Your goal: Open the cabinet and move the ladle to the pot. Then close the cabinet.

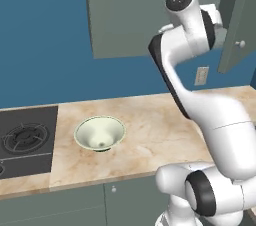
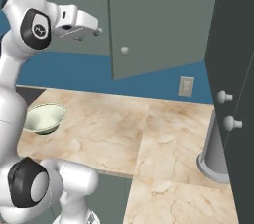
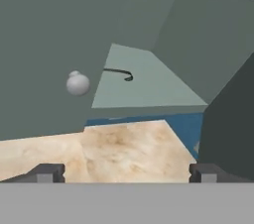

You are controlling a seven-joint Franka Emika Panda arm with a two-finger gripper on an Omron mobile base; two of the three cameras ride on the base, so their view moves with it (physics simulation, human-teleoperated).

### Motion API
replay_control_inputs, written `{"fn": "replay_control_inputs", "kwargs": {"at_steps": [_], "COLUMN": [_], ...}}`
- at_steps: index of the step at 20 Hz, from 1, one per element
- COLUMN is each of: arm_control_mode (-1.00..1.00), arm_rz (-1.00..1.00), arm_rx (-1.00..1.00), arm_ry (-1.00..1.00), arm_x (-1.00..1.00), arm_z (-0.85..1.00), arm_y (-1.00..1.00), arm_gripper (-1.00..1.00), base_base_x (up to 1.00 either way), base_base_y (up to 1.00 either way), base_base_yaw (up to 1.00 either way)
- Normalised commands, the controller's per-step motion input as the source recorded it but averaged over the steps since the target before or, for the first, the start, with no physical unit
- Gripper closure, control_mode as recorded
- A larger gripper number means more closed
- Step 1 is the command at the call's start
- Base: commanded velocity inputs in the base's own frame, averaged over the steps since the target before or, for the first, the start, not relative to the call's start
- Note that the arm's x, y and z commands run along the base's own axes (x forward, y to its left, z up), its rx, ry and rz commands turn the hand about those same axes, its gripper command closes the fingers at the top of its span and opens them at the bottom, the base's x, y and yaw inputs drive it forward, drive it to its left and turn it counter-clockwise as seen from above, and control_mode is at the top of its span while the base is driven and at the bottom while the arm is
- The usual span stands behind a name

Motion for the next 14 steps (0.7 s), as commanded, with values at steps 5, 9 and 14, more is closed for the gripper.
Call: {"fn": "replay_control_inputs", "kwargs": {"at_steps": [5,9,14], "arm_control_mode": [-1.00,-1.00,-1.00], "arm_rz": [-0.05,-0.06,-0.05], "arm_rx": [-0.18,-0.14,-0.13], "arm_ry": [0.00,0.00,0.00], "arm_x": [0.31,0.27,0.25], "arm_z": [-0.22,0.00,-0.06], "arm_y": [-0.15,-0.23,-0.27], "arm_gripper": [-1.00,-1.00,-1.00], "base_base_x": [0.00,0.00,0.00], "base_base_y": [0.00,0.00,0.00], "base_base_yaw": [0.00,0.00,0.00]}}
